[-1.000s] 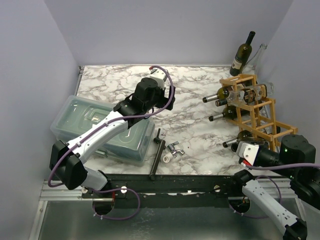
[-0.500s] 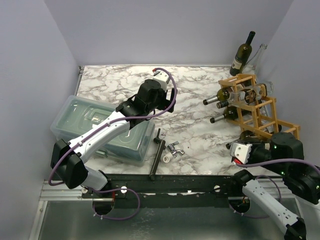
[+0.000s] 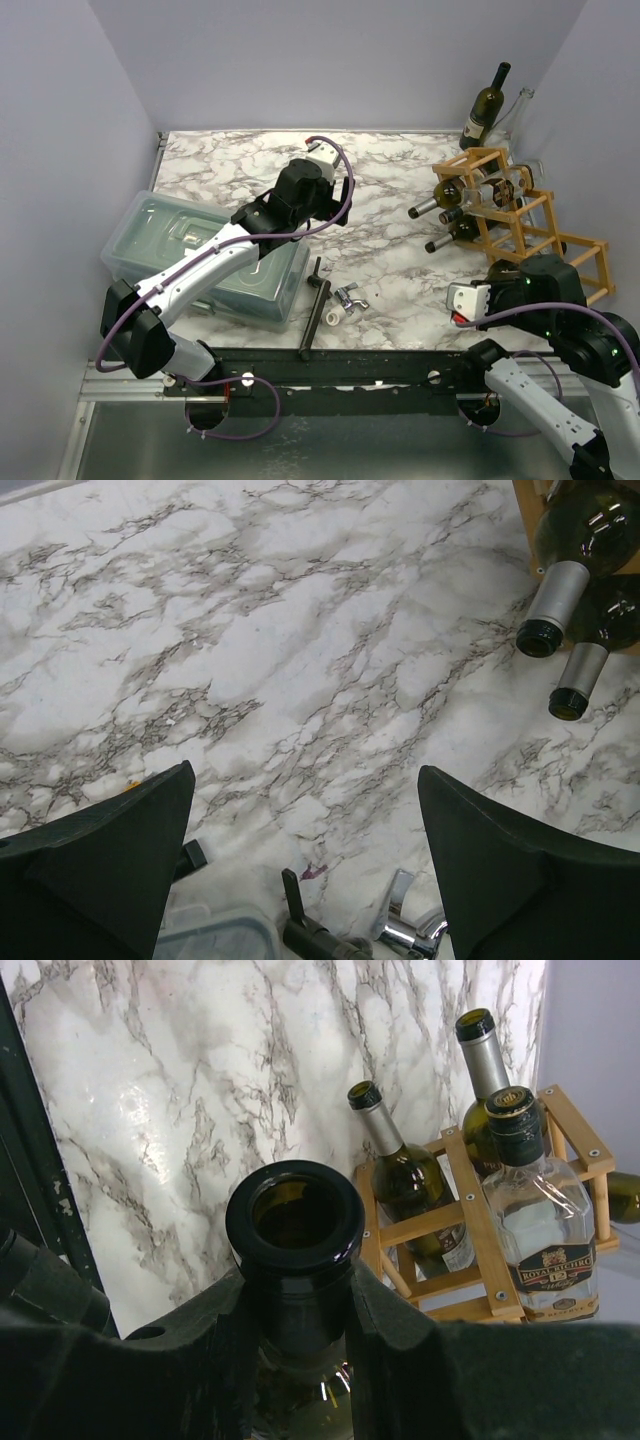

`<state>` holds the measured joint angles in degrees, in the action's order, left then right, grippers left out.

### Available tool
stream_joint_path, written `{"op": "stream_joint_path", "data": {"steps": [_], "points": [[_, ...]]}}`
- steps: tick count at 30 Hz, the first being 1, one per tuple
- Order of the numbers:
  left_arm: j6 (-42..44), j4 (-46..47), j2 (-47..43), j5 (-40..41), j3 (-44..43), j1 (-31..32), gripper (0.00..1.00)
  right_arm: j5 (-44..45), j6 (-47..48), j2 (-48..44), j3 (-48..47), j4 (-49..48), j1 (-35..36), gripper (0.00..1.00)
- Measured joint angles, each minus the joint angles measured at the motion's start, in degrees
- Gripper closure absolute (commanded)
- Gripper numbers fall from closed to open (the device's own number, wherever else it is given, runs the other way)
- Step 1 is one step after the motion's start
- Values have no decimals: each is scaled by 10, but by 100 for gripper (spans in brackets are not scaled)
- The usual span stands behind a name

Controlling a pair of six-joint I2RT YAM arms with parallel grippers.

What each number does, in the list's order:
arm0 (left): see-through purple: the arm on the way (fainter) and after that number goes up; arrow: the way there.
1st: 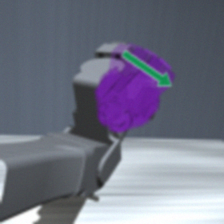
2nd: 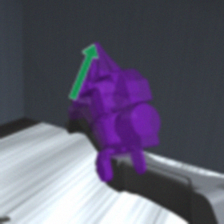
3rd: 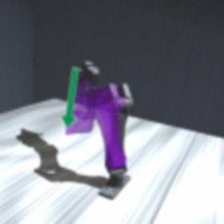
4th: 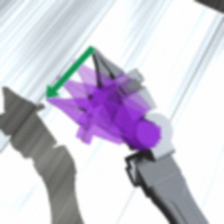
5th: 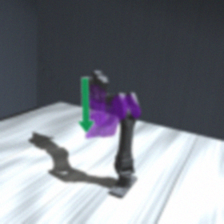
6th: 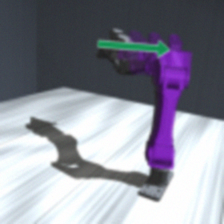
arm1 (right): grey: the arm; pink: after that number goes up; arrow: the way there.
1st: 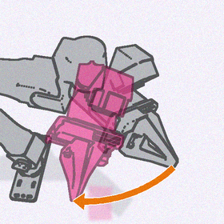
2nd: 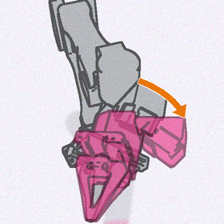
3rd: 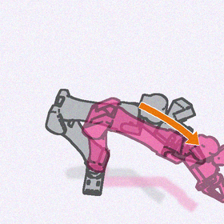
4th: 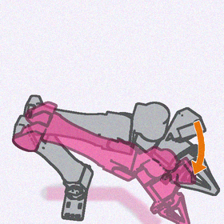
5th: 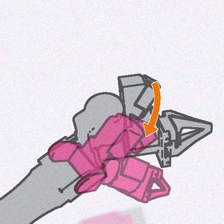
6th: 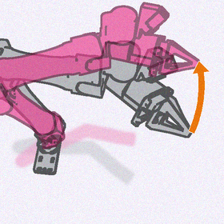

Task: Put the wine bottle on the wine rack

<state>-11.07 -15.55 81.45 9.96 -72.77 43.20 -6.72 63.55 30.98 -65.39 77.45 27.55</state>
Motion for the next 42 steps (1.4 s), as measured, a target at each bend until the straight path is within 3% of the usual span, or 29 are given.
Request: {"op": "stream_joint_path", "data": {"steps": [17, 22, 30, 36, 42], "points": [[-5, 0, 0, -3, -7, 1, 5, 3, 116, 5, 33, 67, 11, 100], [-32, -1, 8, -45, -14, 1, 5, 19, 150, 7, 61, 76, 15, 100], [-139, 1, 126, -132, -124, 7, 10, 57, 189, 8, 101, 84, 25, 94], [-193, 0, 210, -133, -213, 41, 10, 82, 208, 3, 133, 84, 33, 94], [-210, 1, 236, -136, -234, 62, 10, 118, 221, -5, 164, 80, 40, 95]]}}
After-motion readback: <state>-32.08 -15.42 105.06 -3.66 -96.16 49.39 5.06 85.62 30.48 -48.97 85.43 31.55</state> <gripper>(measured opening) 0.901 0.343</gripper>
